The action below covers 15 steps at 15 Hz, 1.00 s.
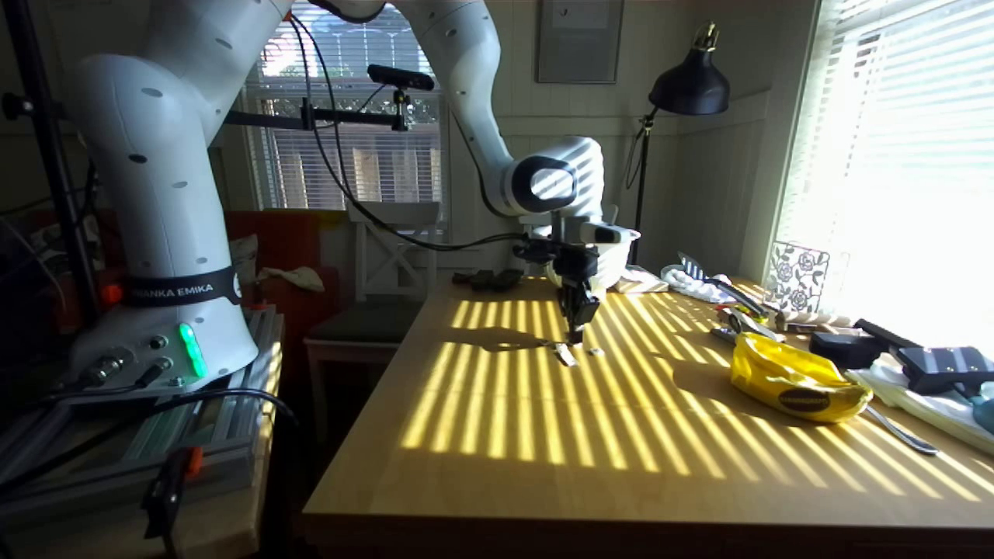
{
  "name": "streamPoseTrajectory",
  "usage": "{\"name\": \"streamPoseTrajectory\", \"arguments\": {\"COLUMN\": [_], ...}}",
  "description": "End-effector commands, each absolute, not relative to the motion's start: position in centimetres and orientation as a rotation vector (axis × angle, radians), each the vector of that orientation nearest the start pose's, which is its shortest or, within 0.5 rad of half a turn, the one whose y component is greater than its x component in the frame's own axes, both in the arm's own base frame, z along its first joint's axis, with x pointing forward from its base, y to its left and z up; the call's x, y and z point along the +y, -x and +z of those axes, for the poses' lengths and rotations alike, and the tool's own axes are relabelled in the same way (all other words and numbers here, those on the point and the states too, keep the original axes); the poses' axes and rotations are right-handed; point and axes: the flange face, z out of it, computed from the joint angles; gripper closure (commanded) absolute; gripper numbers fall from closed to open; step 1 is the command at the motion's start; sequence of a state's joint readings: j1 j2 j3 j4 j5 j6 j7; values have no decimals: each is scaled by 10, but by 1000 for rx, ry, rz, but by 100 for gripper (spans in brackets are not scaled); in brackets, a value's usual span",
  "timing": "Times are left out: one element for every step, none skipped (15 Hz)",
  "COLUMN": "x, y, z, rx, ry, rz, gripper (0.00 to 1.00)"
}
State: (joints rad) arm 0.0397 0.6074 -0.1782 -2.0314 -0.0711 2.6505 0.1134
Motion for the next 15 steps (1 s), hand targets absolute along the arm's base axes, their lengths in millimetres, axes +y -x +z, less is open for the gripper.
{"name": "streamPoseTrajectory", "arguments": {"x": [-77, -76, -75, -75, -74, -74, -73, -71, -70, -69, -68, -68, -67, -67, -66], "y": [-581, -581, -580, -580, -580, -580, -580, -580, -580, -580, -580, -580, -580, -580, -580], "z": [146, 146, 146, 146, 146, 146, 146, 146, 146, 146, 146, 146, 146, 145, 145], "rx": [154, 135, 116, 93, 68, 46, 19, -7, -37, -65, -94, -119, -142, -159, -174], "ry": [3280, 3281, 3282, 3283, 3286, 3288, 3288, 3290, 3290, 3292, 3297, 3300, 3304, 3308, 3311], "rz": [-51, -54, -53, -47, -43, -44, -42, -40, -36, -30, -25, -20, -19, -21, -24], "gripper": [100, 100, 100, 100, 100, 100, 100, 100, 100, 100, 100, 100, 100, 100, 100]}}
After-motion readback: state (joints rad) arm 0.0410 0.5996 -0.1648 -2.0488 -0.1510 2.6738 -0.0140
